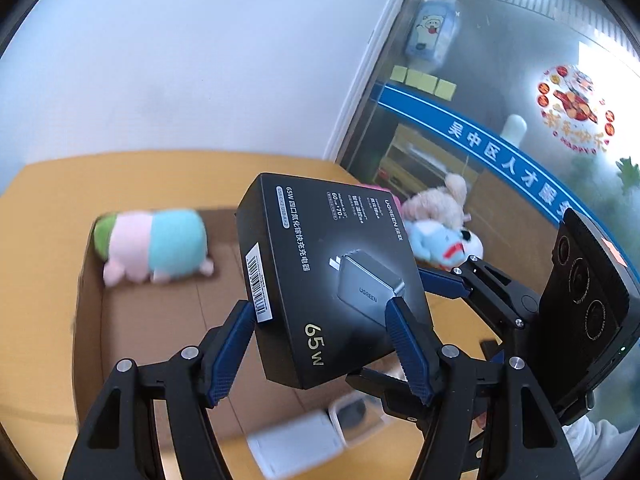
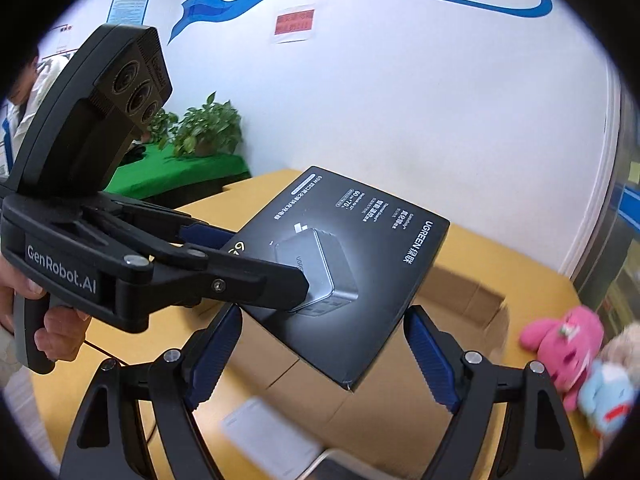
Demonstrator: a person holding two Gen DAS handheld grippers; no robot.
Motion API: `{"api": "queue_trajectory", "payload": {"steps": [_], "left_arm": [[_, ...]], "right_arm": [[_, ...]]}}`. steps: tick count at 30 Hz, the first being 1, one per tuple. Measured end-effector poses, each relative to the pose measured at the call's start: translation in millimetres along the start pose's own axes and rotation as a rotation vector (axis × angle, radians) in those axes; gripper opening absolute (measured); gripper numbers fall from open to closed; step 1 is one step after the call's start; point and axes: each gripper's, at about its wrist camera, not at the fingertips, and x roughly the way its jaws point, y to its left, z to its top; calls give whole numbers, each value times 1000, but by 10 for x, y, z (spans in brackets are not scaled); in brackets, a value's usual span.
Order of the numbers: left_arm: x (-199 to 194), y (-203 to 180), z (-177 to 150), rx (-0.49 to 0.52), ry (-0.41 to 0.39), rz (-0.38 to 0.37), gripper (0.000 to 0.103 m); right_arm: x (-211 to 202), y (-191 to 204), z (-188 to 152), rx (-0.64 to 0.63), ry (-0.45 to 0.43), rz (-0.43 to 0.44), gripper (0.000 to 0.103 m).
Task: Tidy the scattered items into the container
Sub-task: 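Carry the charger box into the cardboard box and open both grippers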
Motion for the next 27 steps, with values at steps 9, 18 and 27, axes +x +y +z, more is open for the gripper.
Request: {"api": "queue_trajectory", "payload": {"steps": [9,18,27], "left_arm": [[1218,713,836,-64,117,0,66],[2675,1342,741,-206,393,46,64],[2942,1309,552,-242,472,96,61]], "right_arm": [[1057,-865,287,70,110,22,83],[2266,-1574,-272,216,312,118,83],[2584,-1677,-647,325,404,63,82]]}}
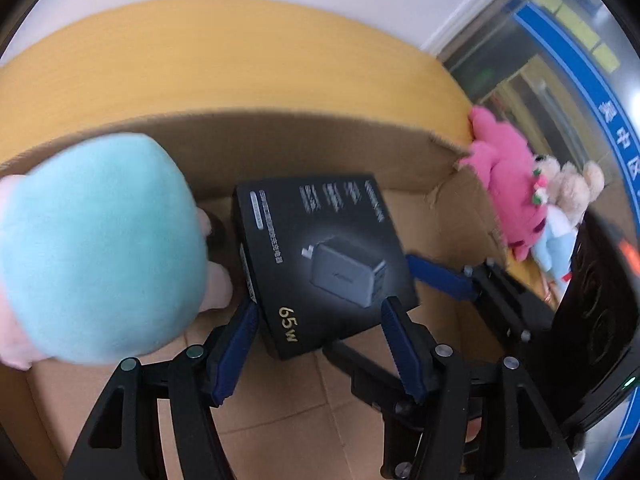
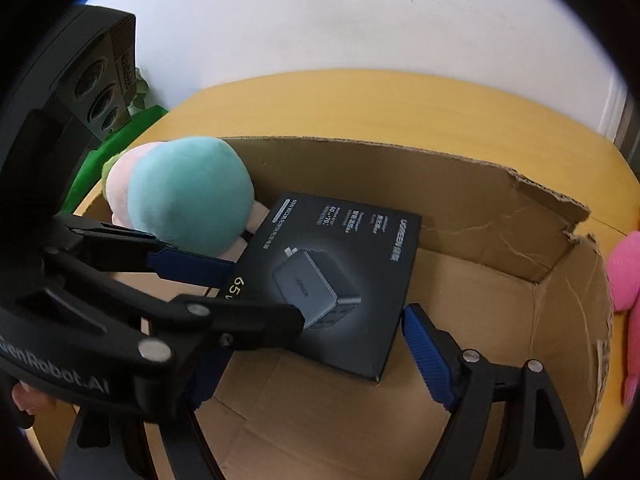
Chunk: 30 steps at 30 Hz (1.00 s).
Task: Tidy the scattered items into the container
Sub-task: 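Carry the charger box into the cardboard box and open both grippers, then move both grippers down to the clear phone case on the table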
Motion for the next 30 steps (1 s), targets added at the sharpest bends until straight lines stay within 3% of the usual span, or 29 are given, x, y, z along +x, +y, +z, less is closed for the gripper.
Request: {"api": "queue_trajectory", "payload": {"steps": [3,7,11,14,18,22,26,30], "left_arm": [[-473,-25,-92,28,-112,29,63],[-1272,3,-583,97,-294,56,75],[-1781,218,-1325,110,-395,122,86],[-1902,506,-1816,77,-405,149,89],[-1713,911,-2297,-12,-318,166,89],[-1529,1025,-2526,-50,-263,156,88],[-1506,984,-2611,-17,-274,205,88],[-1564,922,-2656,-25,-282,226,88]], "right_arm": [[-231,140,-63,-61,-16,-39,82],[-589,260,-147,-70,-30,-136,82],[-1137,550,-530,-108,-98,-50,83],[-1280,776,-826,-177,-93,-26,84],[-1156,873,-1146,-149,-29,-31,84],[-1142,919,-1284,-90,1,-27,84],[-1281,880,-1377,-33,-9,-20,84],[-1789,833,-1525,22,-121,-8,84]]}}
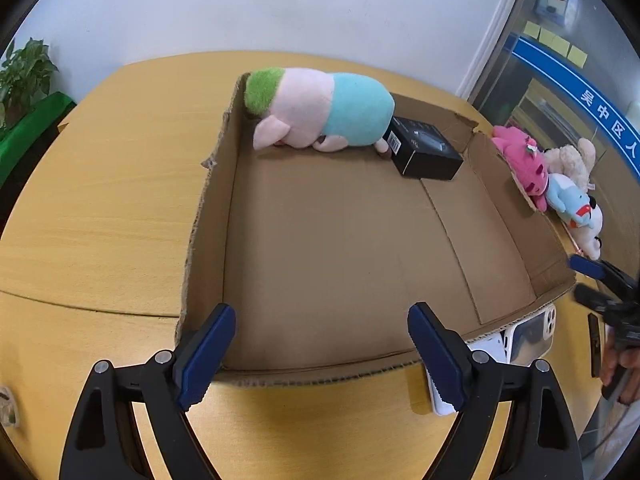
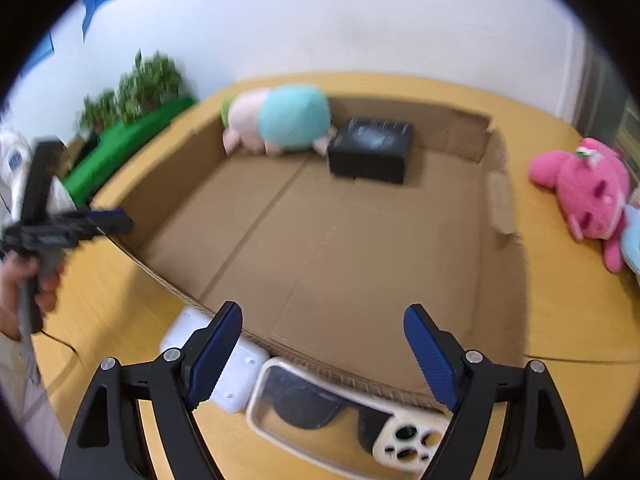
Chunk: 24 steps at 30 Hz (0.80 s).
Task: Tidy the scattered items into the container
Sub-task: 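Move both grippers down to the clear phone case on the table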
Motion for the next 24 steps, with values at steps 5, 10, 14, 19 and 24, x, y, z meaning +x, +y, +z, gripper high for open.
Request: {"api": "queue_trajectory", "payload": {"steps": [5,10,14,19,24], "left_arm": [[-369,-118,-144,-11,-84,-13,88],[-528,-583,-378,52,-121,-143,88],[-273,-1044,-473,90,-44,-306,88],[212,-1633,-516,128,75,-416,80],[721,-1948,-544,70,191,-464,60]], "right_arm": [[-464,-209,-371,61,-28,-6,84],[-372,-422,-805,126,69,3,84],[-231,-462,-875,147,98,32,84],[-74,-435,-825,94,114,-17,84],[113,-542,-813,114,128,43,83]]}}
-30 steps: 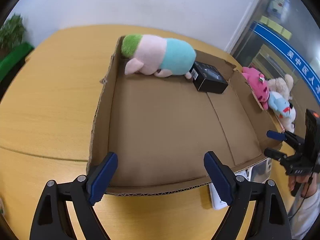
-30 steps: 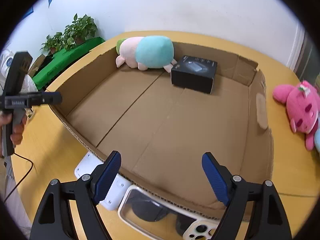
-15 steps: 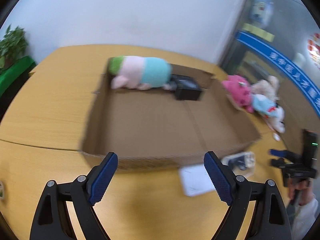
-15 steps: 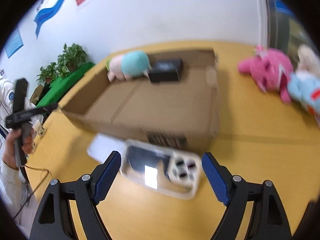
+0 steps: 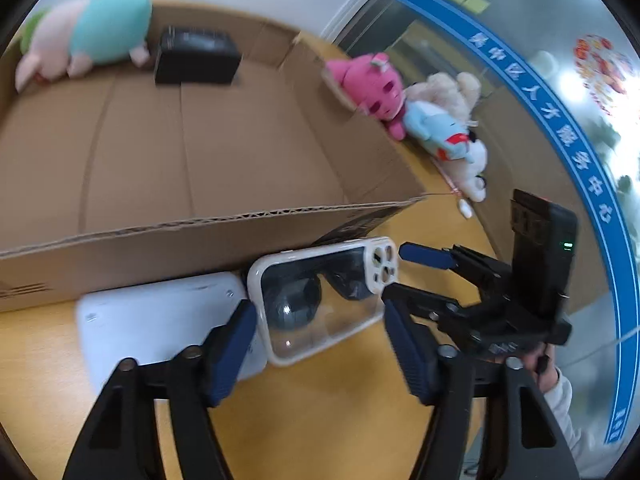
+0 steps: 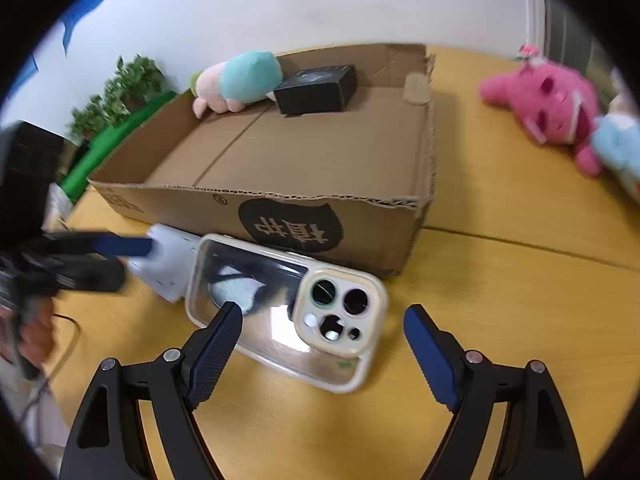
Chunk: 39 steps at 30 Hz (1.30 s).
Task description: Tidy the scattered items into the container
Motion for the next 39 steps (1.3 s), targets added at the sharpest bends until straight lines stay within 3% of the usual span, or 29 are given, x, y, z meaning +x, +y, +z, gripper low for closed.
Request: {"api": "queue_trajectory", "payload": {"steps": [5,8,12,15,21,24,29,39], "left_arm": [[168,79,17,-40,8,-37,59],[142,75,-3,-27,2,-47,59],[21,-28,-27,9,-8,-117,55],[-196,-149,-102,70,-45,-111,55],[-294,99,-139,-3,-47,-53,58],[-251,163,-157,-17,-21,-55,58],[-379,178,-235,4,-30,-74,58],[-961,360,-577,3,-76,-77,58]], "right_arm": [[17,-73,-7,24,-20,47,83],[-15,-37,-17,13,-43,47,83],[-137,99,-38,-4,-99,86,81],[-284,304,-96,-53,-150,81,80],[-377,313,-245,-9,-171,121,80],[-420,331,-297,-29,-180,107,72],[-469,434,-424,-139,-168,50,34],[-593,1060,-841,-479,-209,88,23]]}}
